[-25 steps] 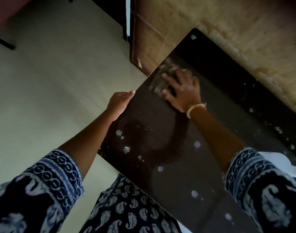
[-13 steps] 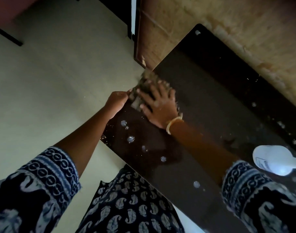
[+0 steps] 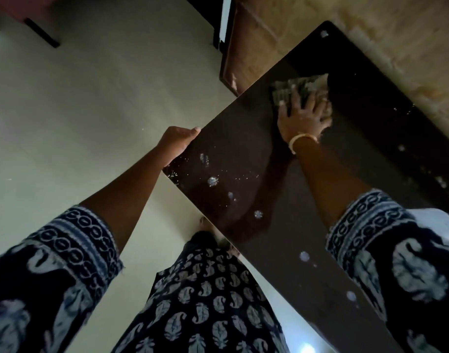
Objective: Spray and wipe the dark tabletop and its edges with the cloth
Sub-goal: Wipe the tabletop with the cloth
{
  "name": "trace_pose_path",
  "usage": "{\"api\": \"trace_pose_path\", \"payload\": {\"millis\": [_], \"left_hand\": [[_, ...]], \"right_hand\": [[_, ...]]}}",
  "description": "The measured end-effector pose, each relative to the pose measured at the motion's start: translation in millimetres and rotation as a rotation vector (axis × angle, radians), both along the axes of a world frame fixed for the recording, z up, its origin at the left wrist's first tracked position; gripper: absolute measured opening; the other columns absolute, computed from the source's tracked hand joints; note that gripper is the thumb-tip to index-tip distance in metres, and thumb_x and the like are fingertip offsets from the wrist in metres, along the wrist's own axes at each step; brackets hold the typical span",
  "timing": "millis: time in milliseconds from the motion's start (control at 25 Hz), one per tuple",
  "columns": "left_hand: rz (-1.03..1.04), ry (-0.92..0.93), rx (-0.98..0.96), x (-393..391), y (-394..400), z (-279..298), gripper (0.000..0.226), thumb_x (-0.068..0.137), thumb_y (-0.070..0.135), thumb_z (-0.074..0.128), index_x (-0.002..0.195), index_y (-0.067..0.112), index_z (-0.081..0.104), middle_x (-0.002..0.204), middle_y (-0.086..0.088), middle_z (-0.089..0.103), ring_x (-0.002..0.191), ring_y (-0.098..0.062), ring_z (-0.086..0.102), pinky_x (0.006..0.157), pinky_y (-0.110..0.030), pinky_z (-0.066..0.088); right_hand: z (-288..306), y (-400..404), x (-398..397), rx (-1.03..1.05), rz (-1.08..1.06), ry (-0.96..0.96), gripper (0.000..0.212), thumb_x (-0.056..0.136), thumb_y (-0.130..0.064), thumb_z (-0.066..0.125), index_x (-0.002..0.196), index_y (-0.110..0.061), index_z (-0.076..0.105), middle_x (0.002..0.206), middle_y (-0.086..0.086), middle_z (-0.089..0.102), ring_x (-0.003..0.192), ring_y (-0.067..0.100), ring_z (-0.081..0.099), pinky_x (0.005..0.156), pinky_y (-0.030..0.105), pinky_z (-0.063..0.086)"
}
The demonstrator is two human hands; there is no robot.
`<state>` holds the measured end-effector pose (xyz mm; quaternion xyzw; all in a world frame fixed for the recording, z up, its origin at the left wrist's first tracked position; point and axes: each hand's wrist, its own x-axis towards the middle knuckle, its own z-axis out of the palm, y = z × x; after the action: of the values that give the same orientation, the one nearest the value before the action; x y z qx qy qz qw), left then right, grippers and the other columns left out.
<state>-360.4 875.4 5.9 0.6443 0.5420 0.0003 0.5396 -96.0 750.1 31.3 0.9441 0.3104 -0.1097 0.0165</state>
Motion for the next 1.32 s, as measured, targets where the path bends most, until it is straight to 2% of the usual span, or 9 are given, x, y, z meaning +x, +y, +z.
{"api": "trace_pose_path", "payload": {"millis": [240, 360, 440, 720, 840, 960, 1080, 1200, 1320], "left_hand": [[-0.006, 0.056, -0.004, -15, 2, 2, 0.051, 0.093, 0.043, 0.059, 0.057, 0.014, 0.039, 0.062, -0.008, 0.039, 0.059, -0.019, 0.037, 0.054, -0.026, 0.032], [0.028, 0.018, -0.043, -22, 0, 3, 0.051, 0.092, 0.042, 0.061, 0.056, 0.015, 0.038, 0.062, -0.008, 0.039, 0.060, -0.018, 0.036, 0.058, -0.029, 0.030], [0.035, 0.010, -0.032, -23, -3, 5, 0.054, 0.094, 0.039, 0.060, 0.053, 0.014, 0.035, 0.057, -0.007, 0.034, 0.055, -0.018, 0.032, 0.056, -0.029, 0.028], [-0.003, 0.066, 0.017, -22, -4, 11, 0.054, 0.095, 0.042, 0.057, 0.054, 0.015, 0.034, 0.058, -0.005, 0.033, 0.057, -0.020, 0.032, 0.060, -0.031, 0.030], [-0.028, 0.087, 0.055, -23, -6, 16, 0.051, 0.096, 0.040, 0.055, 0.054, 0.016, 0.039, 0.056, -0.006, 0.037, 0.061, -0.025, 0.038, 0.067, -0.032, 0.033], [-0.056, 0.122, 0.154, -26, -14, 24, 0.054, 0.099, 0.035, 0.053, 0.062, -0.006, 0.052, 0.069, -0.034, 0.050, 0.070, -0.047, 0.046, 0.066, -0.035, 0.034], [0.001, 0.151, 0.178, -36, -21, 24, 0.053, 0.098, 0.038, 0.051, 0.068, -0.004, 0.058, 0.071, -0.027, 0.055, 0.071, -0.037, 0.052, 0.066, -0.034, 0.038], [0.228, 0.045, 0.022, -49, -26, 18, 0.040, 0.096, 0.041, 0.053, 0.094, 0.006, 0.072, 0.088, -0.014, 0.064, 0.078, -0.028, 0.060, 0.056, -0.031, 0.053], [0.367, -0.069, -0.146, -56, -34, 13, 0.037, 0.099, 0.044, 0.046, 0.110, 0.019, 0.071, 0.103, -0.011, 0.066, 0.086, -0.022, 0.063, 0.055, -0.027, 0.051]], "right_hand": [[-11, -84, -141, 0.038, 1.193, 0.050, 0.055, 0.094, -0.061, 0.030, 0.147, -0.046, 0.028, 0.158, 0.004, 0.027, 0.146, 0.037, 0.015, 0.108, 0.068, 0.017], [-9, -78, -128, 0.012, 1.544, 0.056, 0.056, 0.094, -0.062, 0.031, 0.147, -0.047, 0.026, 0.160, 0.003, 0.022, 0.147, 0.034, 0.016, 0.112, 0.065, 0.011], [-14, -45, -94, 0.048, 1.443, 0.004, 0.056, 0.094, -0.064, 0.028, 0.148, -0.048, 0.025, 0.160, 0.003, 0.024, 0.146, 0.034, 0.019, 0.111, 0.062, 0.015], [-12, 25, -58, 0.061, 0.364, -0.045, 0.058, 0.094, -0.062, 0.022, 0.148, -0.043, 0.024, 0.158, 0.005, 0.026, 0.145, 0.036, 0.018, 0.108, 0.068, 0.018], [-12, -19, -107, 0.071, 0.700, -0.029, 0.055, 0.094, -0.060, 0.028, 0.147, -0.044, 0.030, 0.154, 0.005, 0.034, 0.142, 0.040, 0.025, 0.103, 0.069, 0.024], [-12, -95, -154, 0.066, 1.208, 0.046, 0.054, 0.094, -0.058, 0.033, 0.146, -0.046, 0.029, 0.159, 0.002, 0.026, 0.146, 0.037, 0.015, 0.108, 0.068, 0.016], [-9, -124, -152, -0.017, 1.503, 0.108, 0.053, 0.096, -0.056, 0.035, 0.147, -0.045, 0.030, 0.161, 0.002, 0.018, 0.148, 0.033, 0.013, 0.111, 0.067, 0.014], [-13, -89, -108, 0.001, 1.522, 0.074, 0.054, 0.096, -0.058, 0.030, 0.148, -0.044, 0.027, 0.160, 0.003, 0.022, 0.147, 0.032, 0.018, 0.113, 0.062, 0.016], [-15, -39, -44, 0.057, 1.182, -0.033, 0.054, 0.096, -0.058, 0.028, 0.147, -0.043, 0.029, 0.158, 0.005, 0.028, 0.145, 0.036, 0.022, 0.109, 0.060, 0.023]]}}
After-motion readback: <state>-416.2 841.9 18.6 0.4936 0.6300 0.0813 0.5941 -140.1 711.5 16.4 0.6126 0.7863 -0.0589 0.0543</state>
